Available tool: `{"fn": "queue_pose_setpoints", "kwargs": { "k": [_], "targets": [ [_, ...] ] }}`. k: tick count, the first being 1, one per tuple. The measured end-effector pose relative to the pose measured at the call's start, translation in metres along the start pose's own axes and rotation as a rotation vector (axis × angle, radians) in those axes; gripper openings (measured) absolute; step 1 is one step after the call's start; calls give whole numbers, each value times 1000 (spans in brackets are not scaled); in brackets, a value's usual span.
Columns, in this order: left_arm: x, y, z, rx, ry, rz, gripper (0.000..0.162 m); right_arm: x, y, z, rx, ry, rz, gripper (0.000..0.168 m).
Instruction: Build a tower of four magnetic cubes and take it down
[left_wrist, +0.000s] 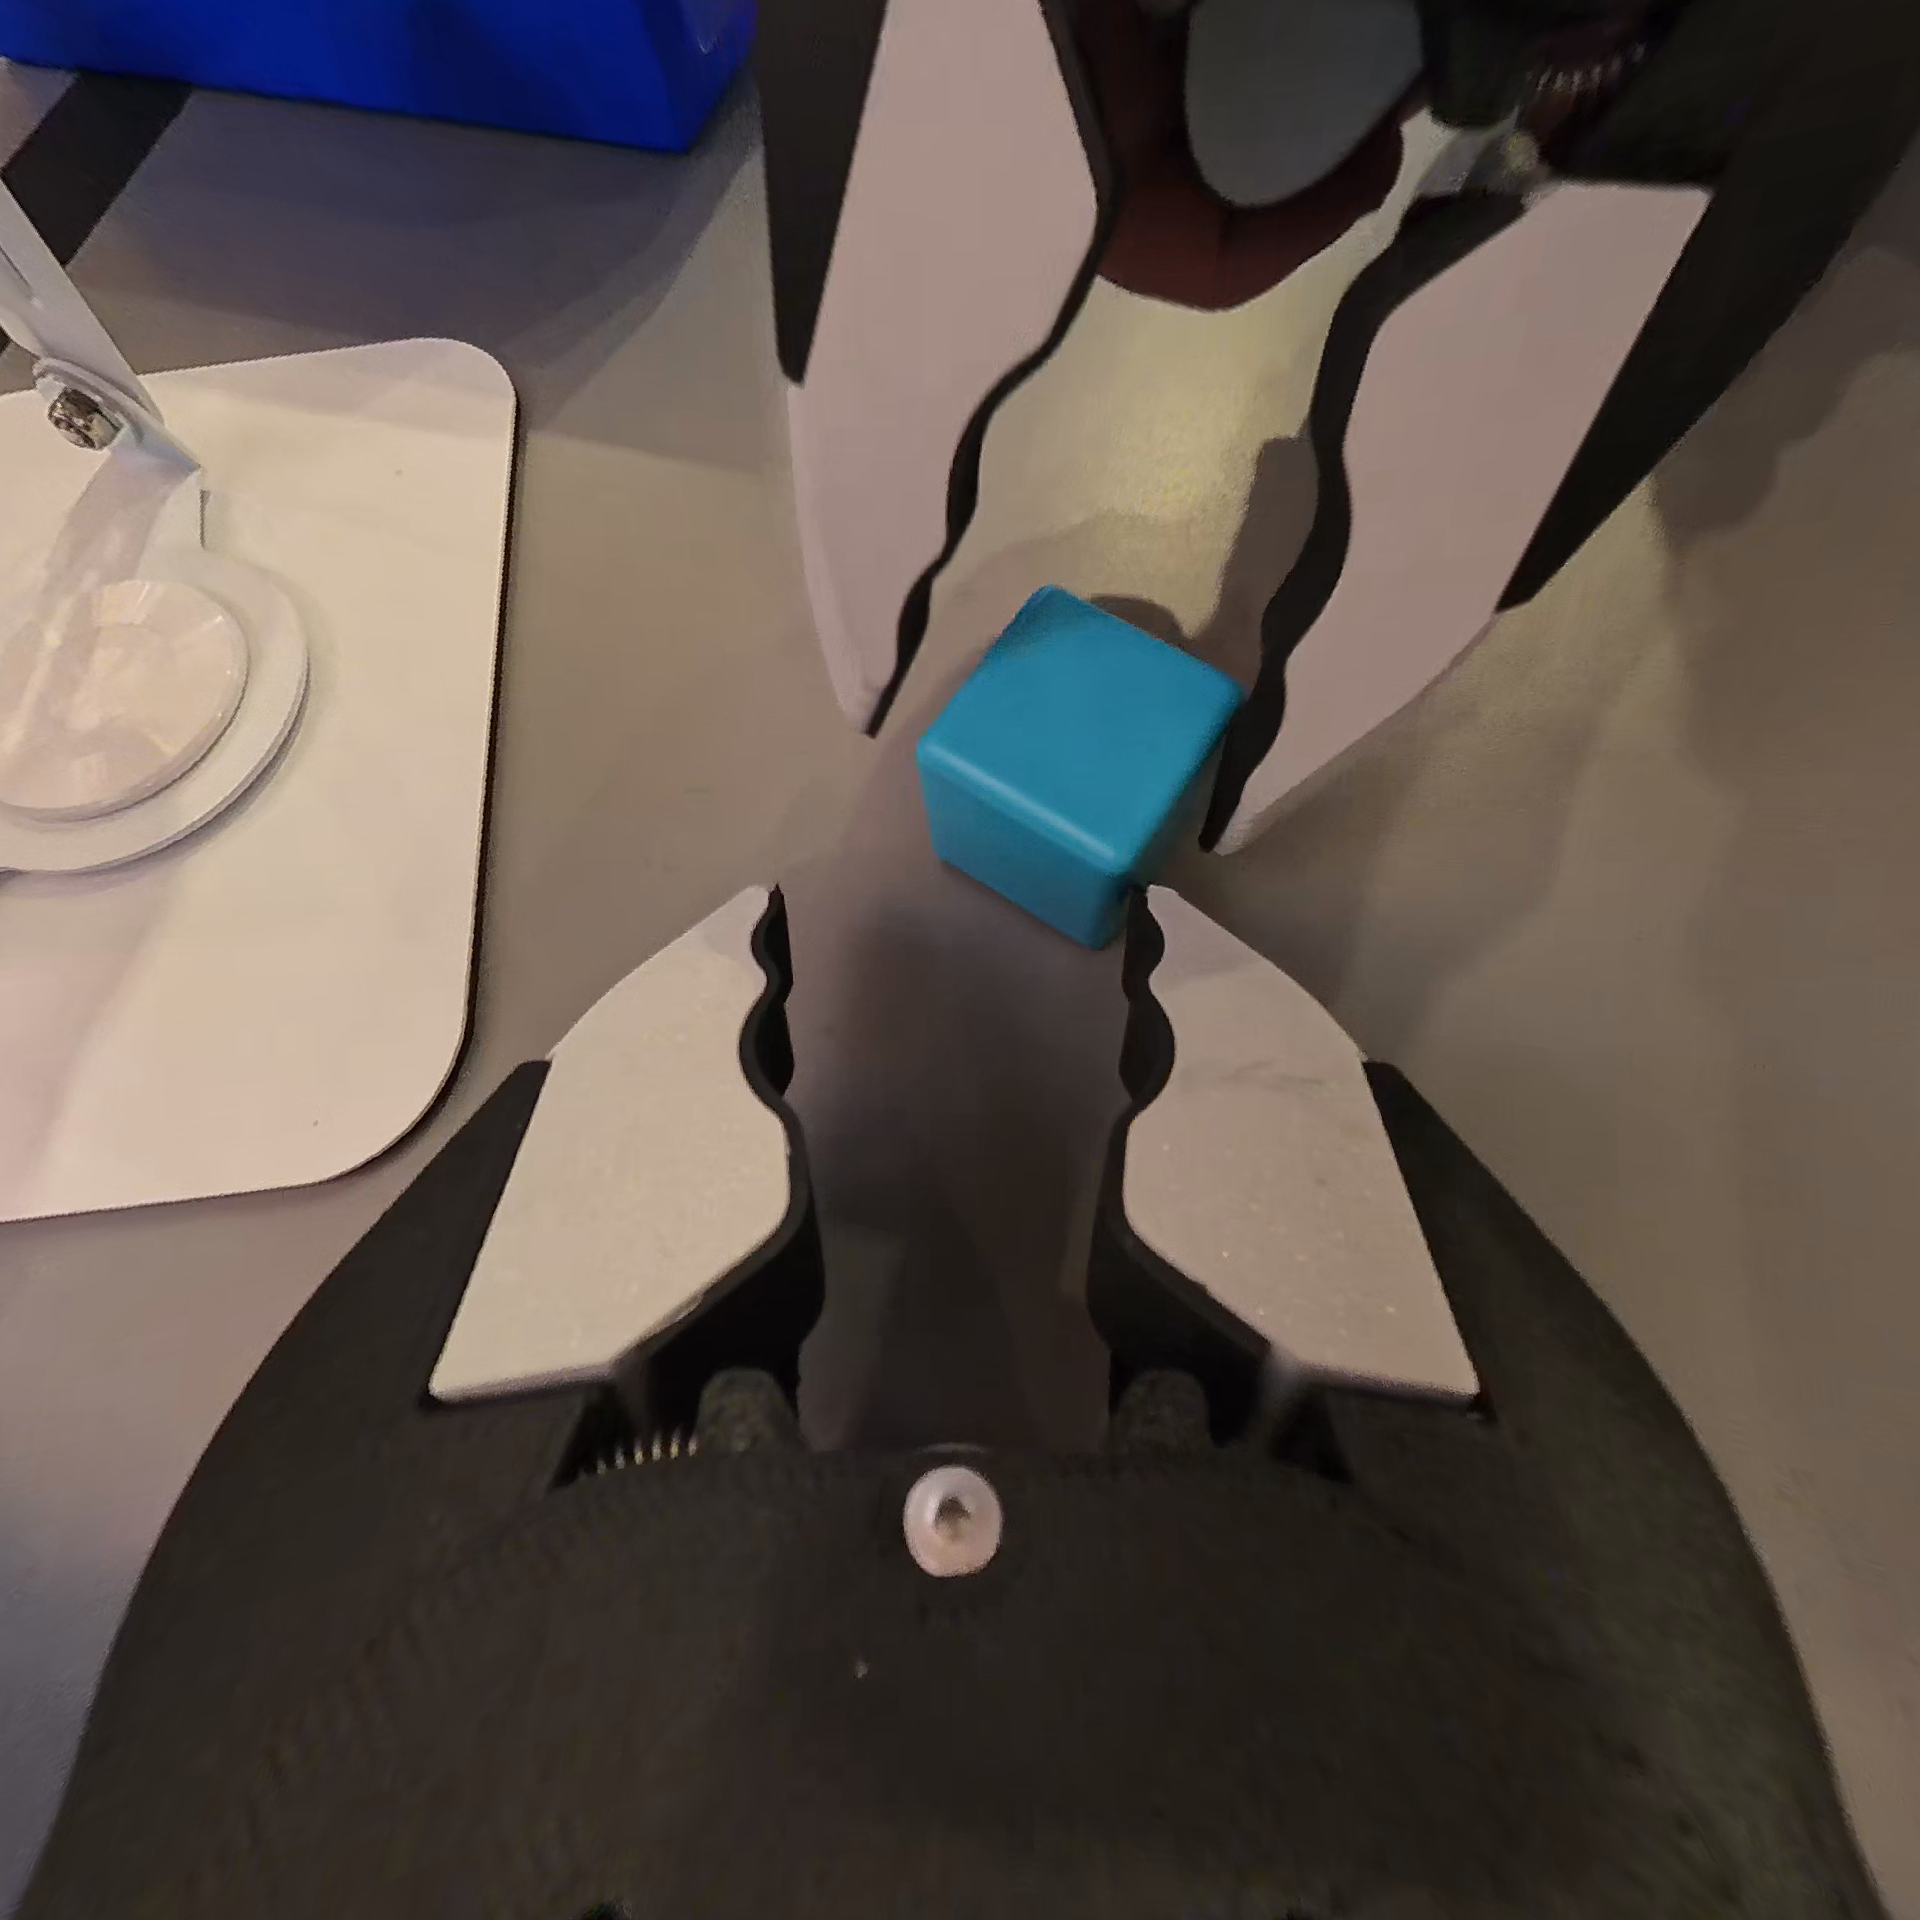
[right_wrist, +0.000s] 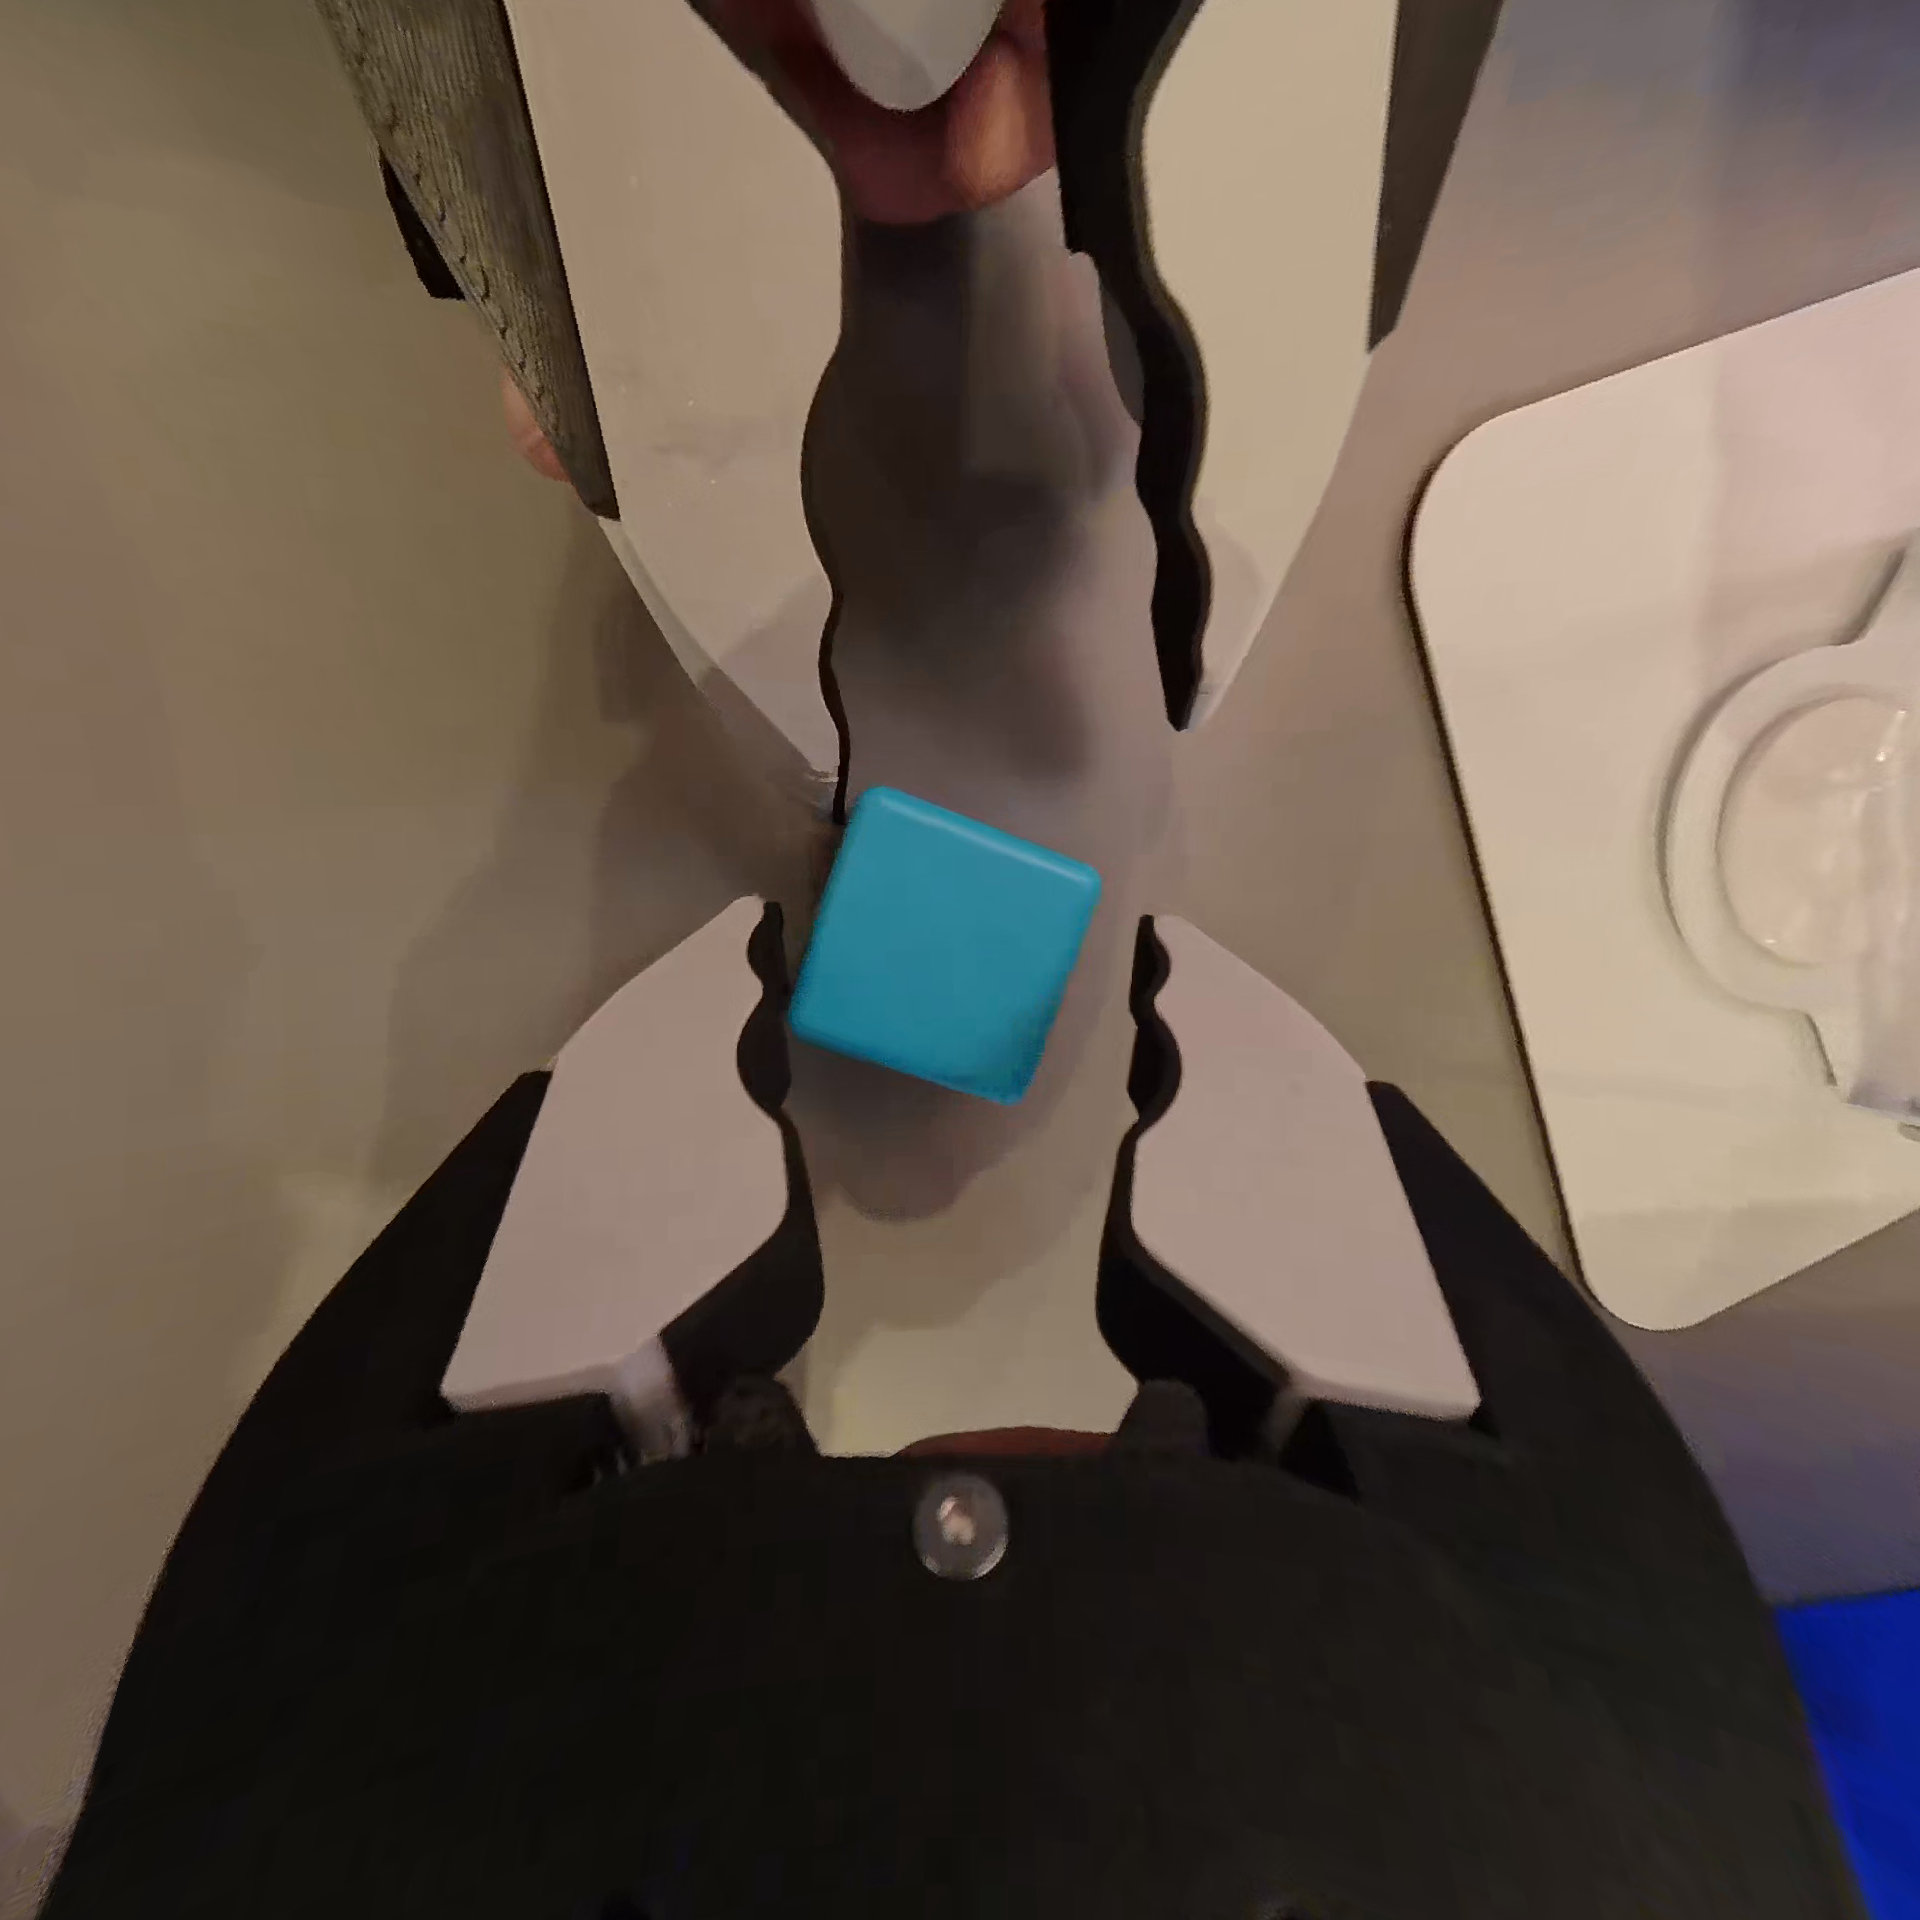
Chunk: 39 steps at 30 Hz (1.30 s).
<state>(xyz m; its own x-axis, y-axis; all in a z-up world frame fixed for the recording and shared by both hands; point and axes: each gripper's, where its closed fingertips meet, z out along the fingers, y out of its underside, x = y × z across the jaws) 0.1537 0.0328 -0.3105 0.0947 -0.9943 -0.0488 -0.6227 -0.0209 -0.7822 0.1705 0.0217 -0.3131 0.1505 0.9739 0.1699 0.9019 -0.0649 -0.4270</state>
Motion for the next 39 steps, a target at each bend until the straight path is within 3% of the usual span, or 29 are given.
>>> {"fn": "queue_pose_setpoints", "kwargs": {
  "k": [2,16,20,24,27,32,35,39],
  "targets": [
    [0,0,0,-2,0,2,61,-2,-3,2,15,-8,10,54],
    [1,1,0,-7,0,2,59,9,-11,-17,89,-27,46,52],
    [1,2,0,-11,-1,4,58,31,-13,-43,145,18,79,52],
    [1,2,0,-16,-1,5,57,78,-2,-98,223,150,160,52],
    [1,2,0,-17,0,3,57,122,25,-148,270,276,260,52],
    [1,4,1,-27,0,2,56,195,116,-205,213,517,484,52],
    [1,5,2,-37,0,5,56,221,175,-209,110,576,604,52],
    [1,4,2,-33,1,0,56,233,237,-186,-56,554,700,52]
  ]
}}
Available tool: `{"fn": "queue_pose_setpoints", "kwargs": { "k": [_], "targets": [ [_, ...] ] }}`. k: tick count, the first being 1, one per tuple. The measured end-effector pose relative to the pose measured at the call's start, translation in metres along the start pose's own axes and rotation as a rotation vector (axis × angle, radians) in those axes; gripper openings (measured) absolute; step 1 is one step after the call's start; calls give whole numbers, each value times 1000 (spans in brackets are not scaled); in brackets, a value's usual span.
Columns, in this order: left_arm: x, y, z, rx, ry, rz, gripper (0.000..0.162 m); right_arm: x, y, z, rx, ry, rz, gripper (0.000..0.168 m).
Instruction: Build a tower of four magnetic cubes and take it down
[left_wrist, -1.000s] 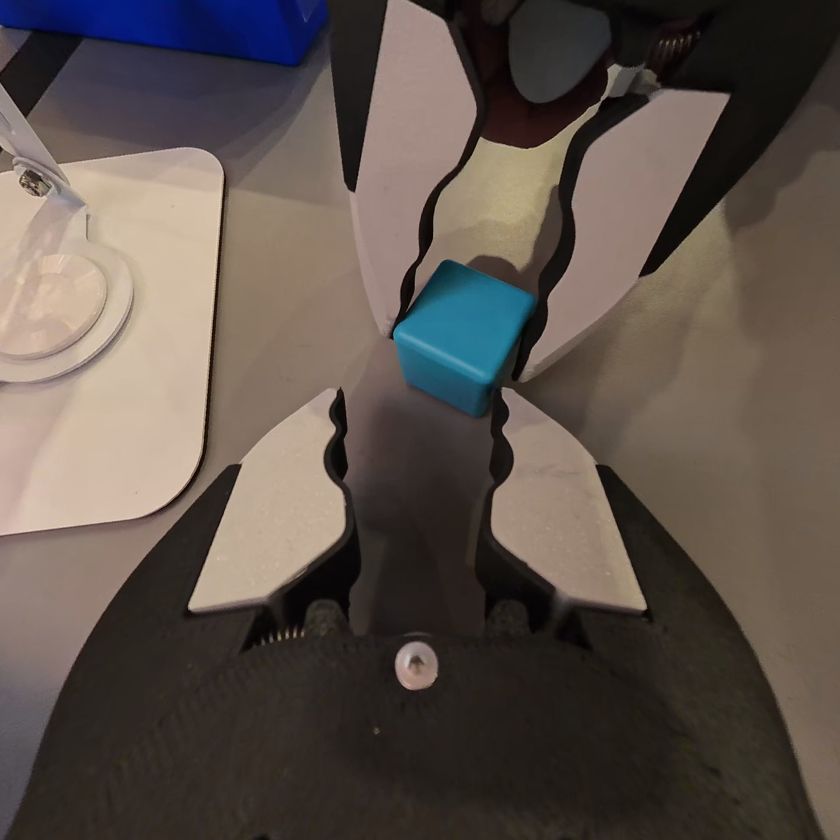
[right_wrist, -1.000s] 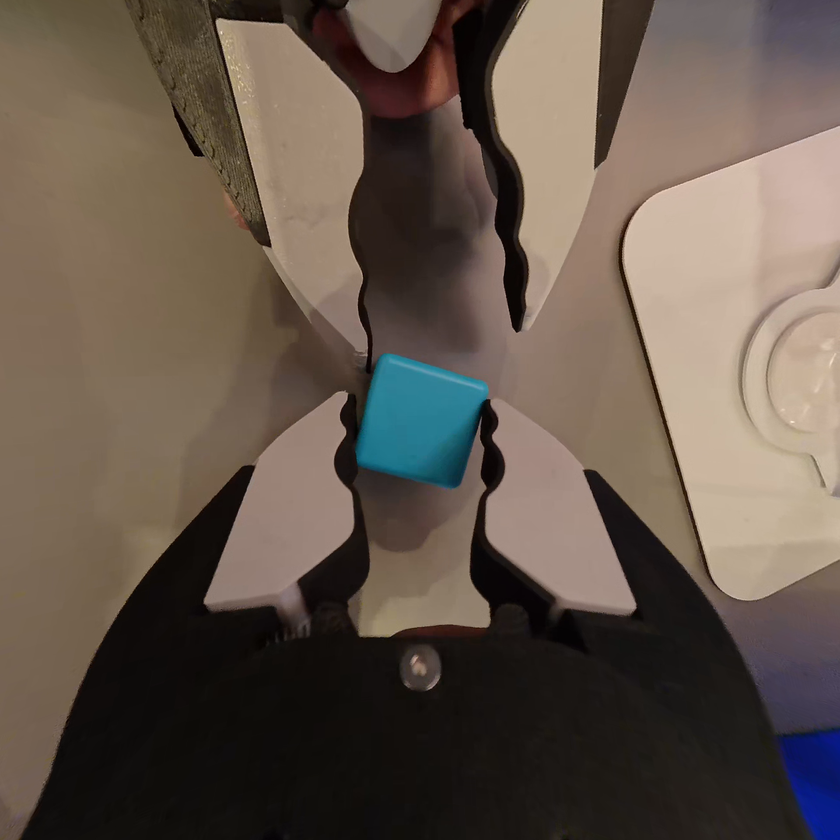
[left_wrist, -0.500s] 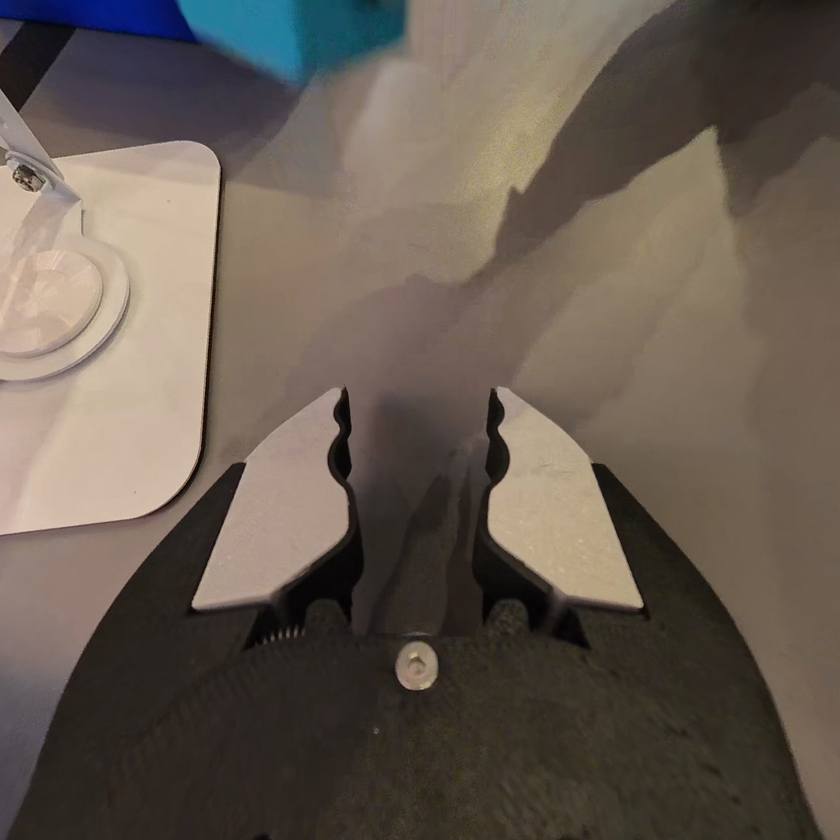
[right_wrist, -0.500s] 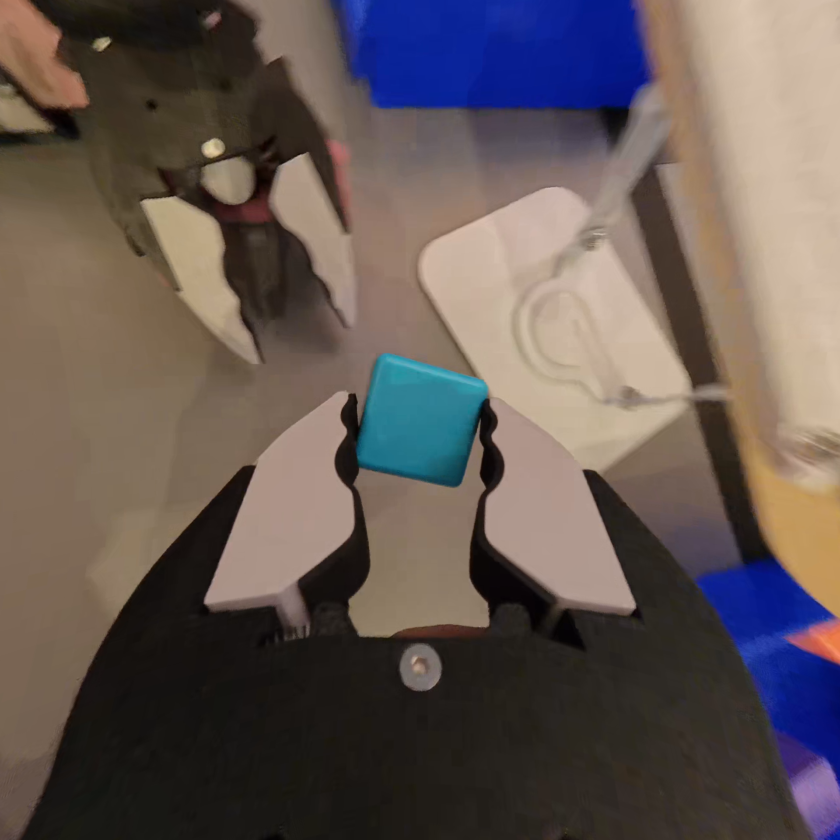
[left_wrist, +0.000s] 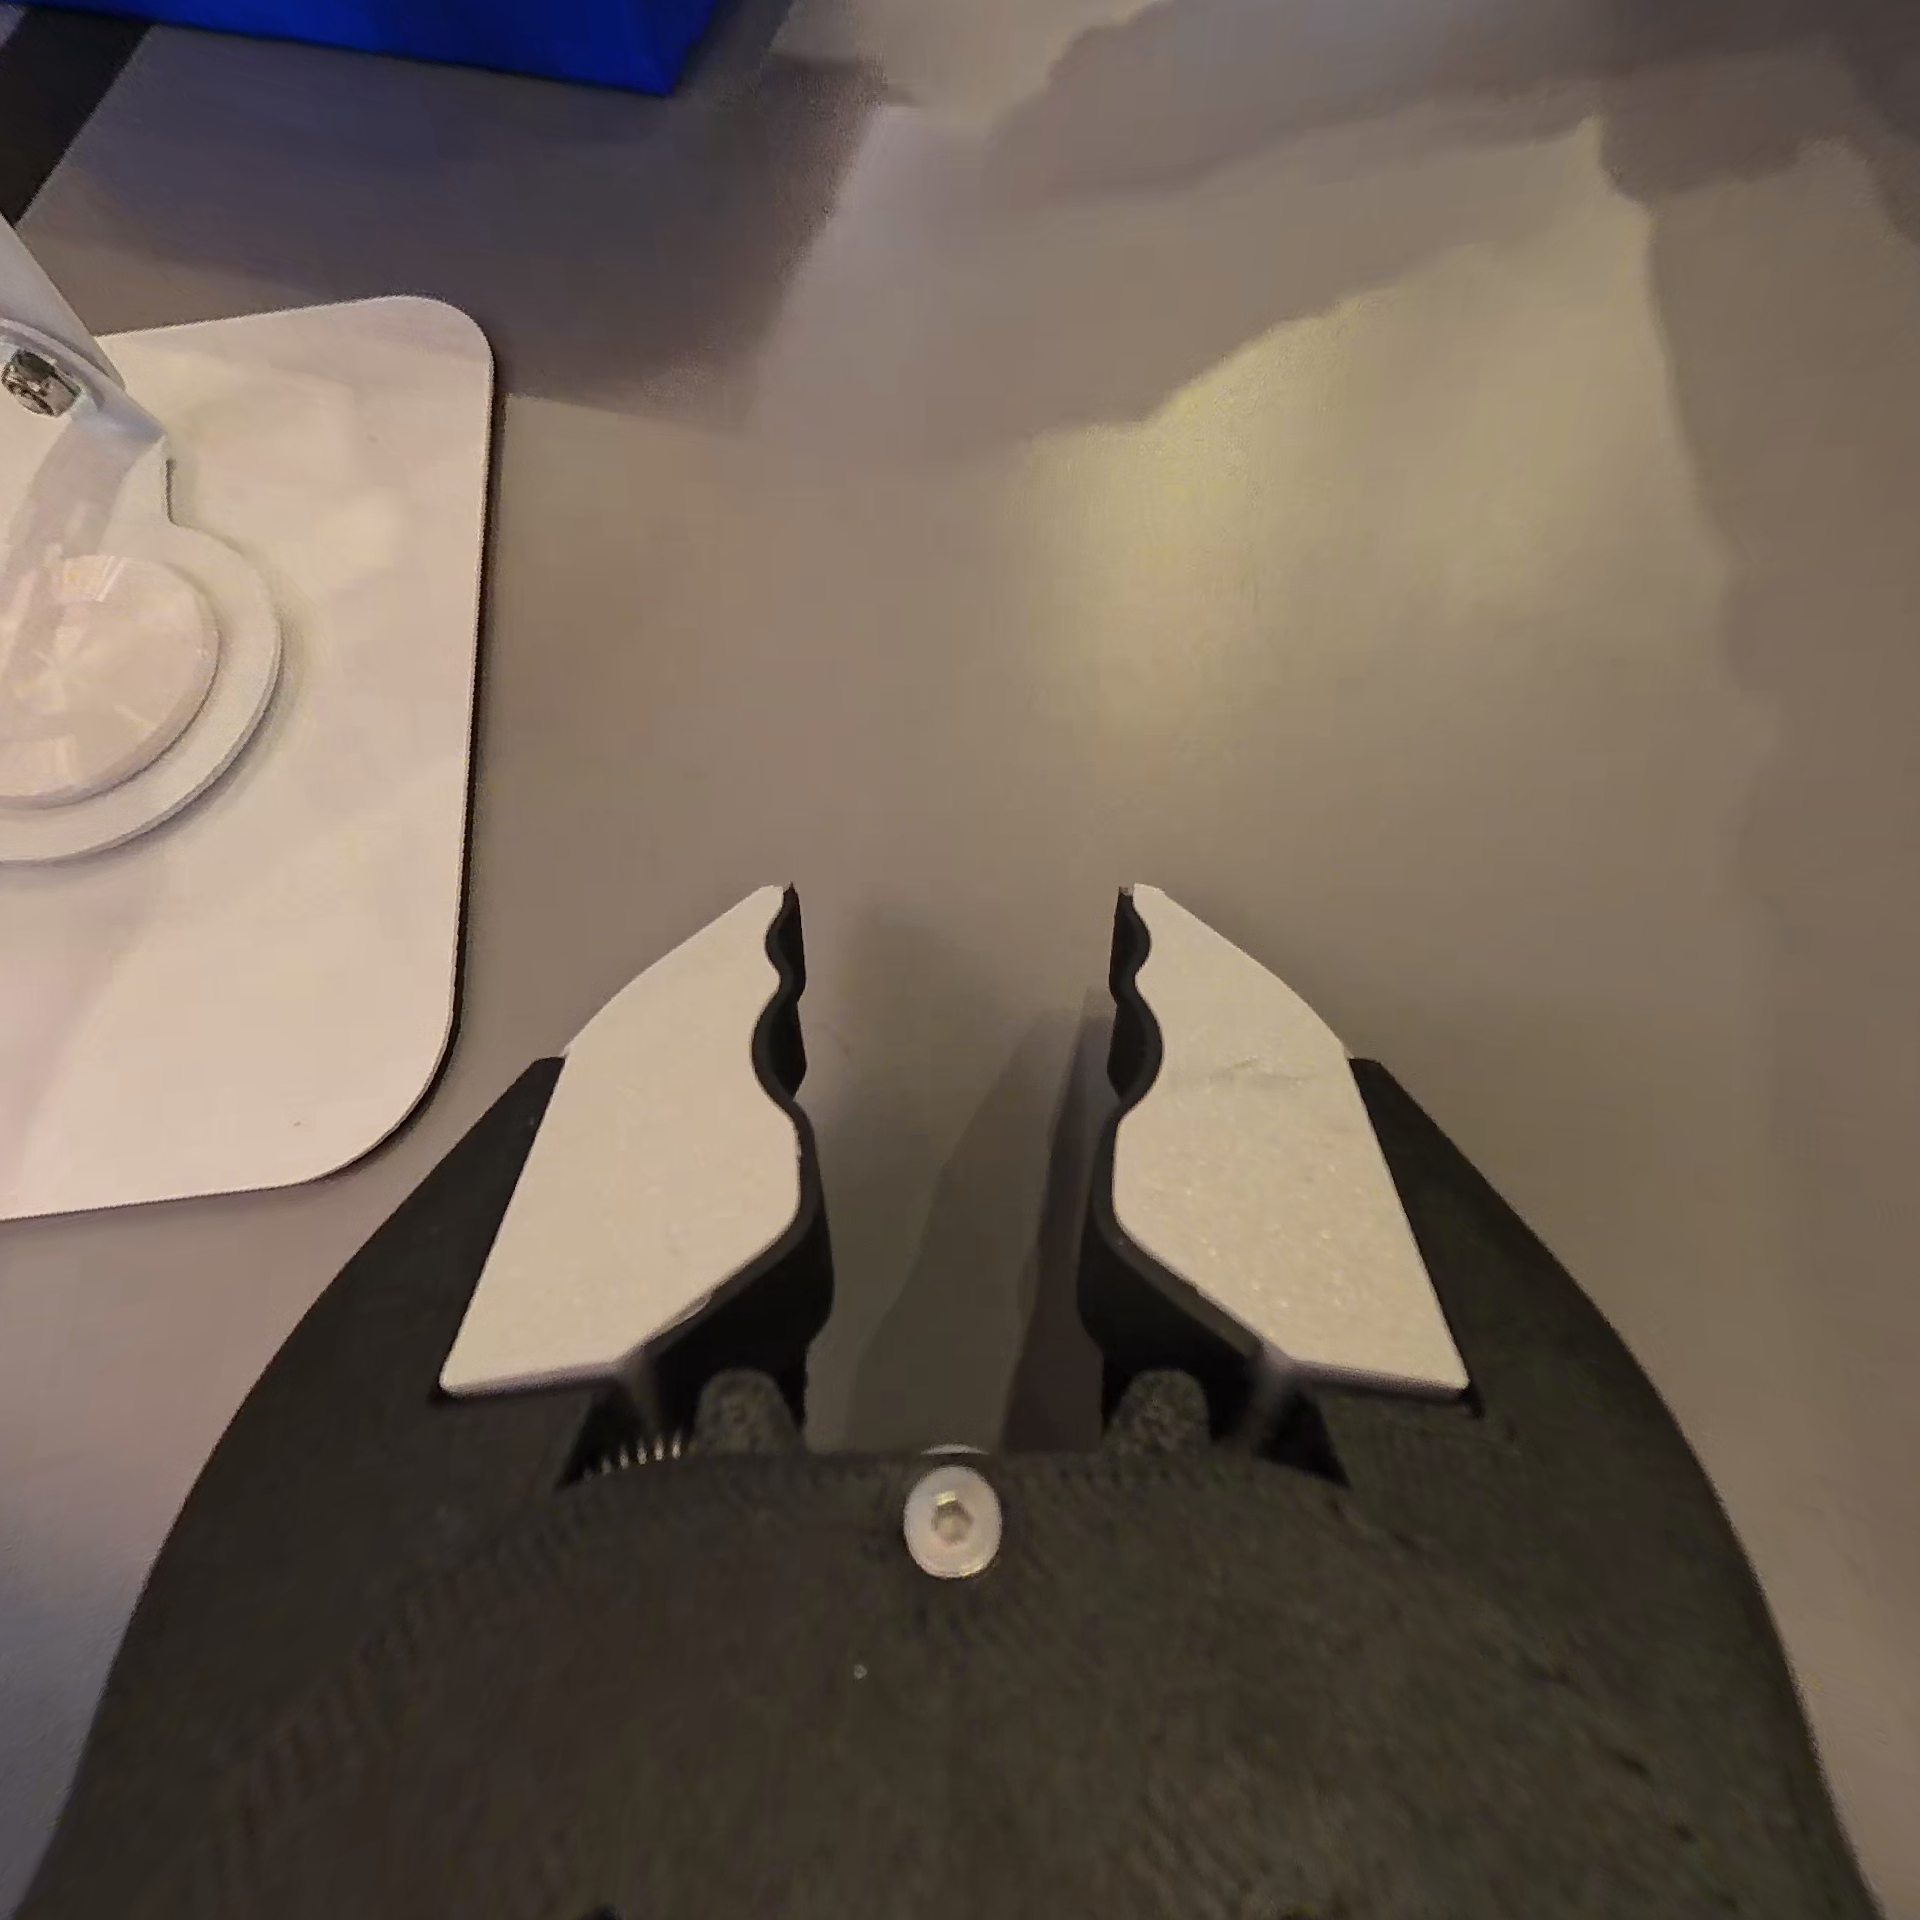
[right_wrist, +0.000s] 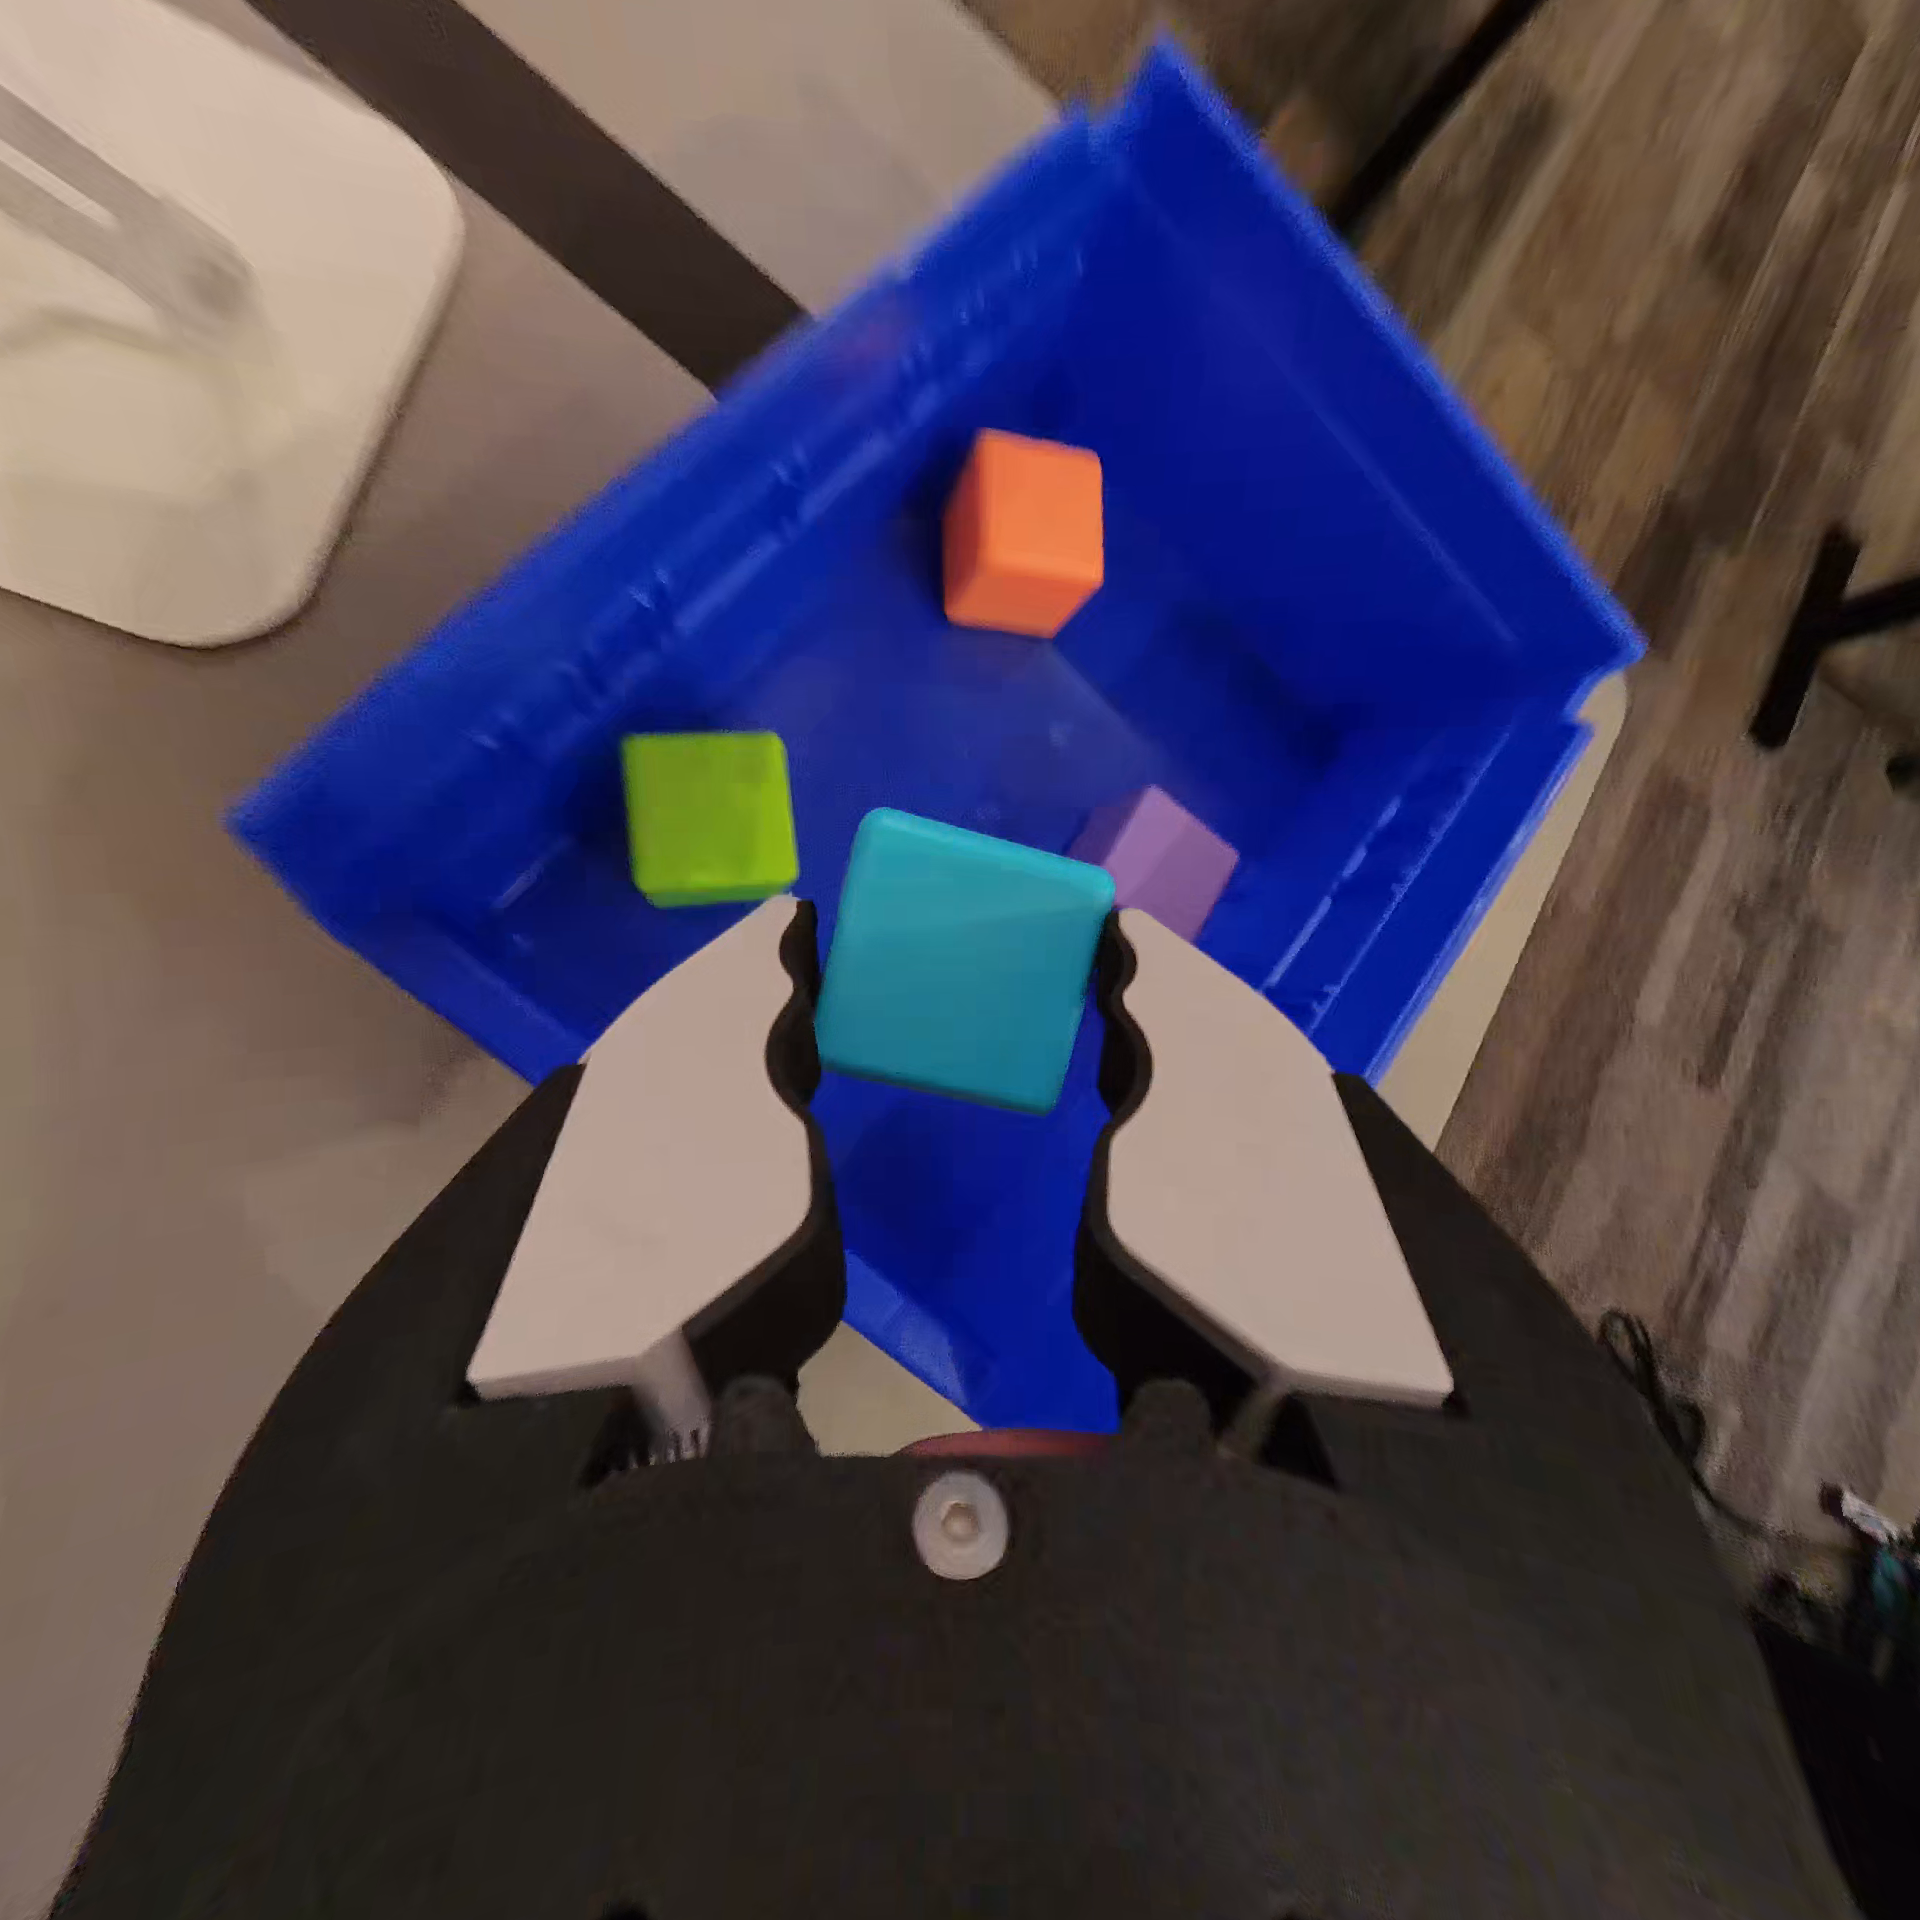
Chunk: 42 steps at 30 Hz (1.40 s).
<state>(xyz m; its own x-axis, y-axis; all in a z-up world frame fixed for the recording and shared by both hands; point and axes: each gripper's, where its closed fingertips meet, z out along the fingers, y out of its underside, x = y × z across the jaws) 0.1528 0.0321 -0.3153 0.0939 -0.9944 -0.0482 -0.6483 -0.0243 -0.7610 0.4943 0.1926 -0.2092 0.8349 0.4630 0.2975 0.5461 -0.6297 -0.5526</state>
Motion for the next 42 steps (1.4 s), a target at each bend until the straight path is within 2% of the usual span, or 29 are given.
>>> {"fn": "queue_pose_setpoints", "kwargs": {
  "k": [9,16,21,23,26,31,35,38,39,40,42],
  "targets": [
    [0,0,0,-1,-1,8,56,2,52,52,-292,48,-80,52],
    [0,1,2,-8,-2,13,56,-6,64,75,-356,23,-85,52],
    [0,1,2,-10,-1,12,56,-4,71,76,-400,39,-100,53],
    [0,1,2,-10,0,12,56,2,71,74,-401,78,-112,60],
    [0,1,3,-11,0,12,56,7,61,61,-360,103,-105,66],
    [-1,1,3,-10,-1,8,55,6,30,19,-228,139,-110,64],
    [-6,-4,-2,35,-16,-27,39,-31,-16,-34,-8,88,-156,49],
    [-12,-8,-5,70,-48,-44,22,-76,-39,-67,97,59,-251,27],
    [-15,-8,-6,77,-66,-44,17,-91,-45,-74,118,65,-289,23],
    [-18,-9,-7,82,-90,-46,3,-107,-52,-79,151,57,-318,18],
    [-22,-10,-7,86,-129,-39,2,-144,-62,-81,197,18,-374,9]
  ]
}}
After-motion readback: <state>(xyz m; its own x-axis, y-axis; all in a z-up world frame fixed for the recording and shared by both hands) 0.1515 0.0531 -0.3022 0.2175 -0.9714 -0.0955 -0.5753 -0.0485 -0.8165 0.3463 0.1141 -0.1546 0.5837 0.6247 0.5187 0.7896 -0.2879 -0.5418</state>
